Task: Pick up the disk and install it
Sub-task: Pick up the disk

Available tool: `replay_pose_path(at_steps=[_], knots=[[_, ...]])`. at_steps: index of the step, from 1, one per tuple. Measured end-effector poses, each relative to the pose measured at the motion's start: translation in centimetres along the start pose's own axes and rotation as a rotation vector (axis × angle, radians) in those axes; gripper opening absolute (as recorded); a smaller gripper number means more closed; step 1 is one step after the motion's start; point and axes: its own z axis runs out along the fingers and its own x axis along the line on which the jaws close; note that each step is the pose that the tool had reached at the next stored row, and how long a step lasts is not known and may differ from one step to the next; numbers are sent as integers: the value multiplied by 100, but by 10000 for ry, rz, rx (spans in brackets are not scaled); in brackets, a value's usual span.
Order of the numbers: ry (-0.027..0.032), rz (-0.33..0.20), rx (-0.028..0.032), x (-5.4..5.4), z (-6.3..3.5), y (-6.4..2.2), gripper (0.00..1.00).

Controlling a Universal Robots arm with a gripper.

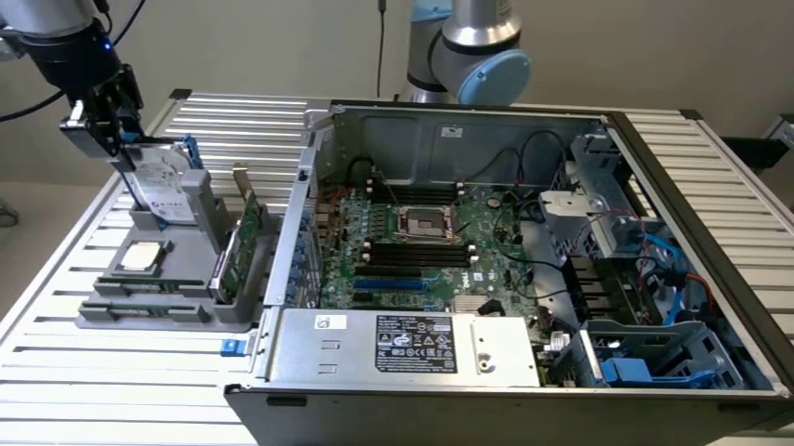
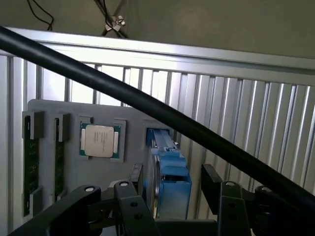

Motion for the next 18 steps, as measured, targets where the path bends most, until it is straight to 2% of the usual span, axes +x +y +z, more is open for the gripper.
replay_pose_path(at_steps=[3, 9, 12, 14, 18], knots=[[-102, 98, 12, 13, 13, 5, 60], [-431, 227, 38, 50, 16, 11, 60], [-571, 300, 44, 75, 15, 15, 60], [-632, 334, 37, 94, 15, 16, 60], [-704, 386, 1, 128, 17, 19, 60]])
